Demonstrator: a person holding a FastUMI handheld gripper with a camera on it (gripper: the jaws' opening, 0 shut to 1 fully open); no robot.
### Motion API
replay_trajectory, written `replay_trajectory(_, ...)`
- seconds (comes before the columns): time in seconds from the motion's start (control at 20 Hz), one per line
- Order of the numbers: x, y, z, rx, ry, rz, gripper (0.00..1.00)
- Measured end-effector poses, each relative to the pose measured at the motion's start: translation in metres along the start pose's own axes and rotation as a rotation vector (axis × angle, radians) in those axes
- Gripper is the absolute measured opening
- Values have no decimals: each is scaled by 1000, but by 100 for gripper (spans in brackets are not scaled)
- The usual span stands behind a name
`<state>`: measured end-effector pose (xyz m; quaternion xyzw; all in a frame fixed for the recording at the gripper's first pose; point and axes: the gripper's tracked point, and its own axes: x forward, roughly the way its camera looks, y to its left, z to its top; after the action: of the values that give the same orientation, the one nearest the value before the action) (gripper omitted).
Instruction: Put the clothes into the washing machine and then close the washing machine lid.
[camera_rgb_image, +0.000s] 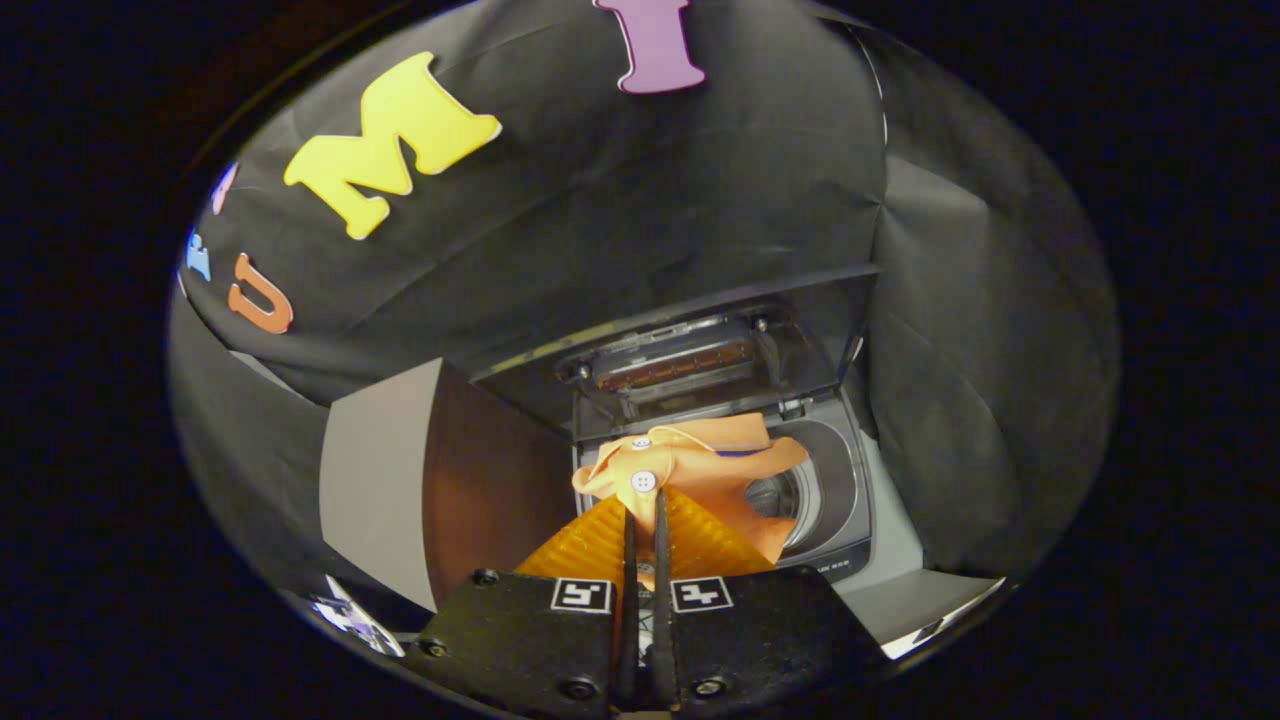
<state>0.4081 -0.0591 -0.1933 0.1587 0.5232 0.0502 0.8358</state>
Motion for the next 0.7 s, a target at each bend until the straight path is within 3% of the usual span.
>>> replay_trajectory(0.7, 77, -45, -35, 35, 149, -100, 12)
